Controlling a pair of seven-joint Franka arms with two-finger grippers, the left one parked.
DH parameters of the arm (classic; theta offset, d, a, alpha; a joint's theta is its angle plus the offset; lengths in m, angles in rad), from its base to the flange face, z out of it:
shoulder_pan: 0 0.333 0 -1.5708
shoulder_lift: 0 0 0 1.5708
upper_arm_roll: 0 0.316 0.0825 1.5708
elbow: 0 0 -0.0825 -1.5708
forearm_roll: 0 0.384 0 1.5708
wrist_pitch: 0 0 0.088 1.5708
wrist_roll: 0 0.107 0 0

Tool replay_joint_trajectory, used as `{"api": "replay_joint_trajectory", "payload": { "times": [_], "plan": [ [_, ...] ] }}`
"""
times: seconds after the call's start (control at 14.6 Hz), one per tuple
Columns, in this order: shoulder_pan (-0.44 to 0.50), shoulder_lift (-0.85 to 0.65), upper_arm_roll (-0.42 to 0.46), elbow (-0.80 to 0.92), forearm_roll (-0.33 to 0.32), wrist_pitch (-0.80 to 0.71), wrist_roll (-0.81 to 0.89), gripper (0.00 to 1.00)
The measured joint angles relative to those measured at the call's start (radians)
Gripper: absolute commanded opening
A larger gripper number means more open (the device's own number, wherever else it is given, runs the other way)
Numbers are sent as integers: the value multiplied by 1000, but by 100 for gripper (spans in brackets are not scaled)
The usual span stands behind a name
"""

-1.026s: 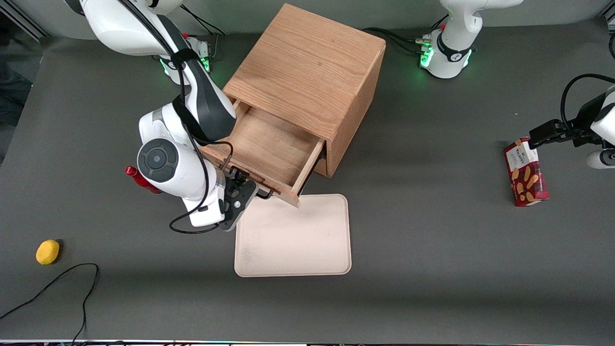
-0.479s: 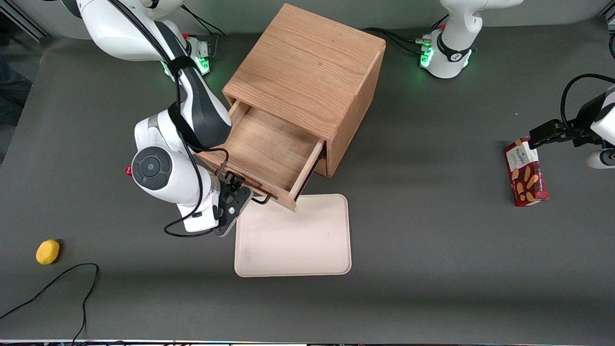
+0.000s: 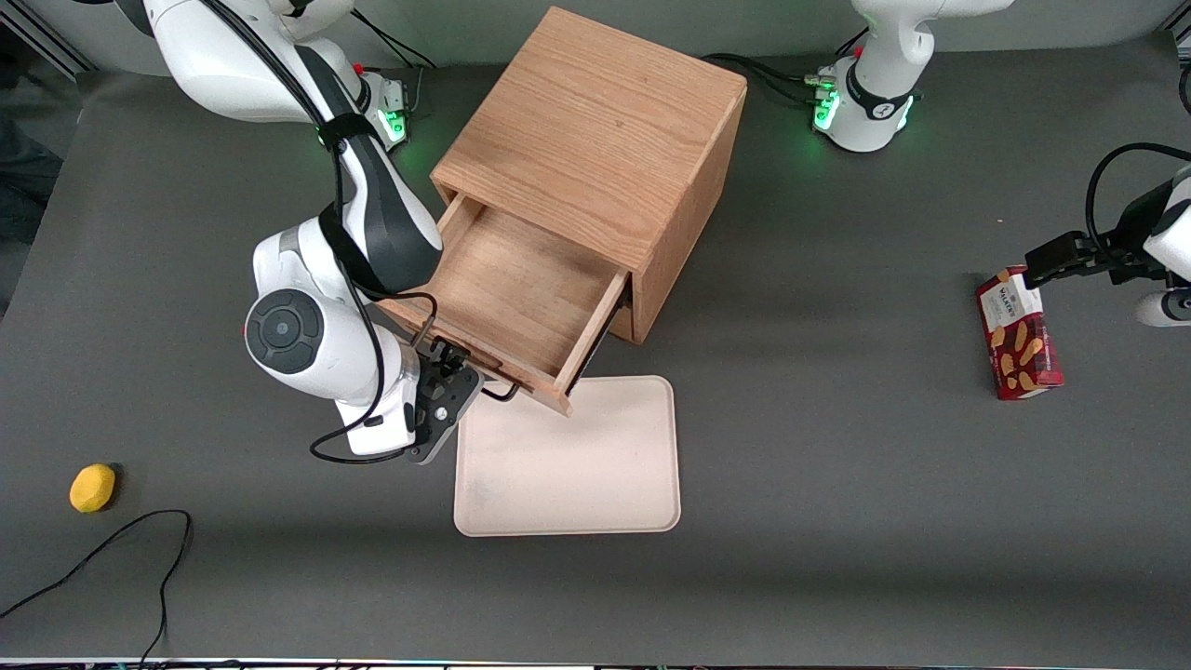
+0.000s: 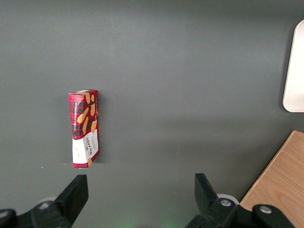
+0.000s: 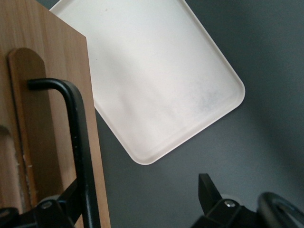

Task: Open upper drawer
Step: 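Keep pulling the drawer further out with the right gripper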

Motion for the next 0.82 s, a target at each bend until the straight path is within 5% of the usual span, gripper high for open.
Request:
{"api": "replay_joint_trajectory", "payload": {
  "times": [0.82],
  "plan": [
    [-33,34,0,49,0,0,-5,100]
  ]
}}
